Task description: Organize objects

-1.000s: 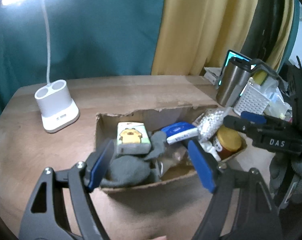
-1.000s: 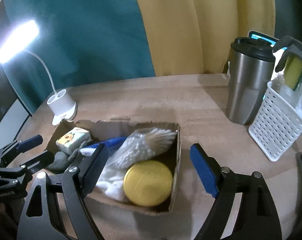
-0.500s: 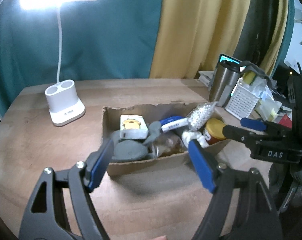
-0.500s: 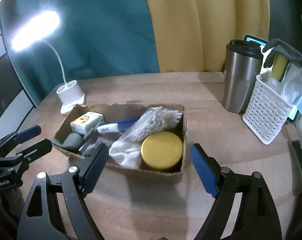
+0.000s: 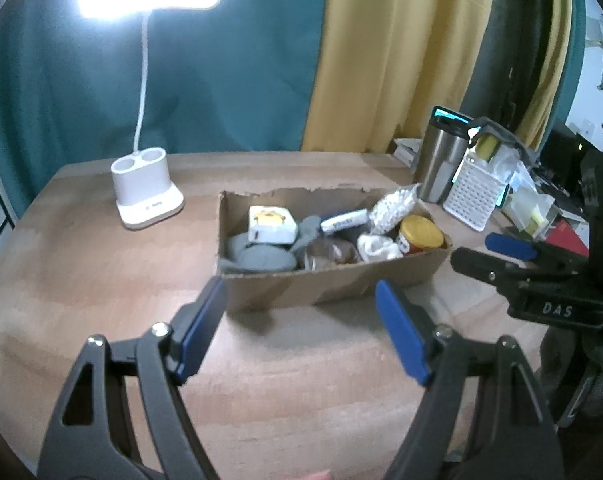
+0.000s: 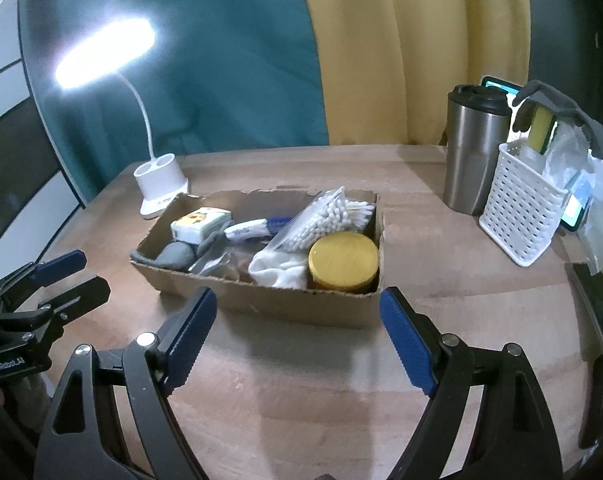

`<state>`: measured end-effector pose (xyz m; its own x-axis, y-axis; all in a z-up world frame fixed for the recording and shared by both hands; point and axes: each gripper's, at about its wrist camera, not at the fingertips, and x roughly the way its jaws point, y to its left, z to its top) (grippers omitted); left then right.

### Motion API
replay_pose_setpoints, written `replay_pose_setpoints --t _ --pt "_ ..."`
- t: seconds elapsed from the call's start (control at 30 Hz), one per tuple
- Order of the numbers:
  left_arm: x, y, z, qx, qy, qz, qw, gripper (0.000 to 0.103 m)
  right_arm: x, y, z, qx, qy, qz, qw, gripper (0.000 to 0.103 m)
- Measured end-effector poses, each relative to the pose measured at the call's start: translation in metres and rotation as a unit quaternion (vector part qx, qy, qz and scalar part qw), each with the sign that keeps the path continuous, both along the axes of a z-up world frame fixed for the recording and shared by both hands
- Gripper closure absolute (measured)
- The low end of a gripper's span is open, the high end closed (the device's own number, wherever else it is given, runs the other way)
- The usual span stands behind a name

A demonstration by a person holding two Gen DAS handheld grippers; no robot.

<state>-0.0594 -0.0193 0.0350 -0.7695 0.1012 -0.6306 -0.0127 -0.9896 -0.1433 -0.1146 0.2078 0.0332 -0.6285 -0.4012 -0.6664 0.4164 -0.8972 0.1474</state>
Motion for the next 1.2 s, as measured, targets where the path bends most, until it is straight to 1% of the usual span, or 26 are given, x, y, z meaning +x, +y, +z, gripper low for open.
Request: replay_pose_setpoints --t 0.17,0.53,0.67,1.2 --pt "0.013 0.001 -0.004 0.004 -0.008 0.005 0.9999 0.025 0.016 0.0 0.0 0.002 0.004 0.003 1.0 0.017" --pt "0.029 0.007 -0.002 0.0 -0.004 0.004 1.0 0.025 0.04 0.001 -0.001 0.007 0.009 0.004 1.0 0.017" --pt "0.031 0.005 -0.001 -0.003 -0.004 0.017 0.9998 0.025 0.043 0.0 0.001 0.007 0.012 0.005 1.0 0.017" --pt "0.029 0.004 -0.007 0.0 -0.01 0.018 0.9998 0.025 0.045 0.0 -0.001 0.012 0.01 0.005 1.0 0.017"
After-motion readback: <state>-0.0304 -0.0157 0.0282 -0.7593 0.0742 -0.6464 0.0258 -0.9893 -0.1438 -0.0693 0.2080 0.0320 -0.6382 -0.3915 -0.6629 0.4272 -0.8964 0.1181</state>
